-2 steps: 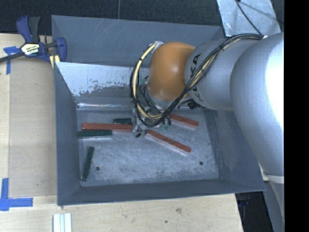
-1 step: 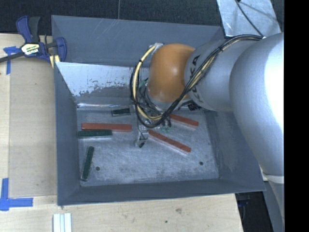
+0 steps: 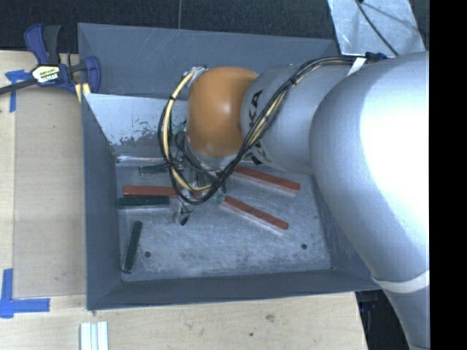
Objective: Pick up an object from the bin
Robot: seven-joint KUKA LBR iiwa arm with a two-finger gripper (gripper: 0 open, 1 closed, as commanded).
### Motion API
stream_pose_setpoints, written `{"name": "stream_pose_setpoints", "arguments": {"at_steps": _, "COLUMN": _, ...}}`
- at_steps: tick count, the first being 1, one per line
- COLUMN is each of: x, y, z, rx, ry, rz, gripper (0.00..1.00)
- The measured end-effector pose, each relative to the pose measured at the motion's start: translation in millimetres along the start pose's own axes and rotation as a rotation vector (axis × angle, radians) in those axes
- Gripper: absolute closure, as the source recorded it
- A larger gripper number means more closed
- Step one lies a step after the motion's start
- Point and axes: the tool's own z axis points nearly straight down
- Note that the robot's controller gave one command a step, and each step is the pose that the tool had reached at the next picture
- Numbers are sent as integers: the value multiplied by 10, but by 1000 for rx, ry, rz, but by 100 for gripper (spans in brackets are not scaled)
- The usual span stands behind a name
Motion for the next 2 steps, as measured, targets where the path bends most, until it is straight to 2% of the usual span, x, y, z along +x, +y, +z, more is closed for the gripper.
{"name": "stream_pose_setpoints", "arguments": {"at_steps": 1, "x": -37, "y": -28, "z": -49, "rx": -1, "ry": -11, "rz": 7, "gripper": 100}}
{"name": "stream_pose_setpoints", "arguments": {"at_steps": 2, "x": -79, "y": -779, "z": -1291, "rx": 6, "ry": -4, "rz": -63, "gripper": 100}}
